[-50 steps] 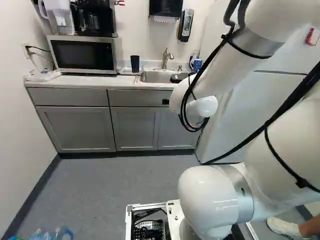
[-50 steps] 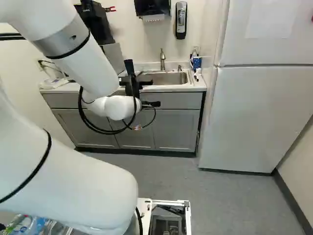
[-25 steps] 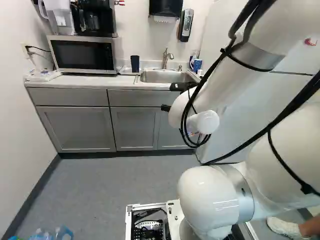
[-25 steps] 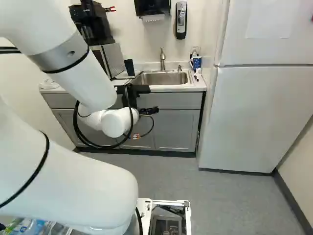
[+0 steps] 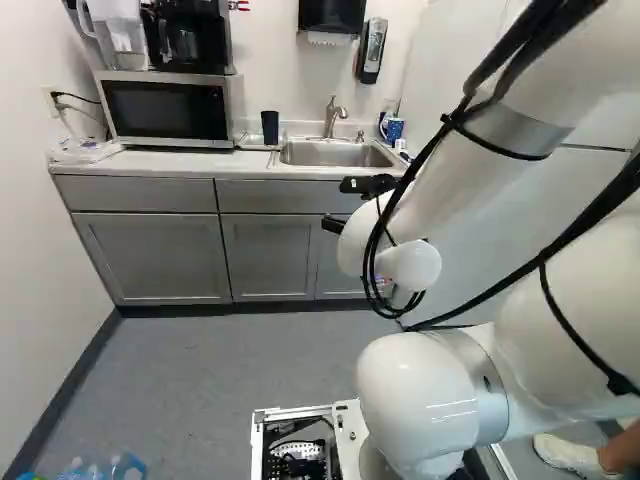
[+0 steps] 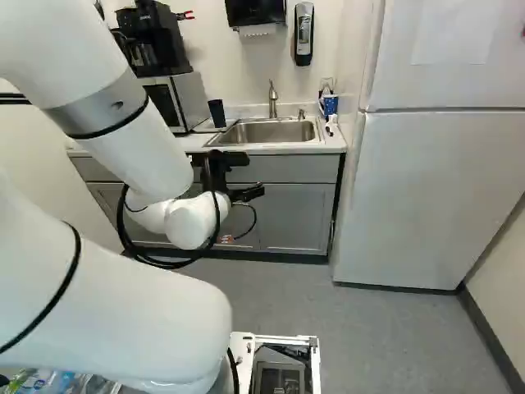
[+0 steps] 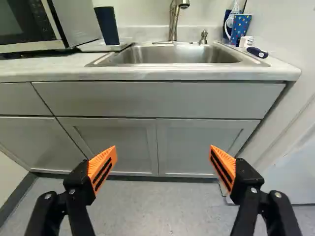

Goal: Rinse the cup and place it in the tray

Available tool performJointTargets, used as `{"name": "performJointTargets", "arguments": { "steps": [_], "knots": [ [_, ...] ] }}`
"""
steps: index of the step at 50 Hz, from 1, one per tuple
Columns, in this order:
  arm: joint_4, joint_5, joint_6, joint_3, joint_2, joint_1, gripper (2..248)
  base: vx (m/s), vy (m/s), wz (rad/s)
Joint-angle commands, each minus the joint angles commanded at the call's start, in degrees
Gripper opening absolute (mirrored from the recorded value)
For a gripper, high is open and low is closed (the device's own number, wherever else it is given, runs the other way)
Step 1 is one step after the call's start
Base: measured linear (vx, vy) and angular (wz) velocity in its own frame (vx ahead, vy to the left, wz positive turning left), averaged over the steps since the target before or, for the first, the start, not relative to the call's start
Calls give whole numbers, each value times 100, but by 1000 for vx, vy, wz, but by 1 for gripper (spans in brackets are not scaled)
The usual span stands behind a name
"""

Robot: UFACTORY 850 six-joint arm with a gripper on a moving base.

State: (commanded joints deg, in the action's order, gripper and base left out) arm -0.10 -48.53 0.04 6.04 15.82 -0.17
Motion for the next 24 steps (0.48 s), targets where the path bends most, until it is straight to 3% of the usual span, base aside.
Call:
{"name": "performJointTargets", "arguments": {
  "steps": [24],
  "knots": [
    [10,-147,-4,-104,18,17,247,0,0,0]
  ]
}}
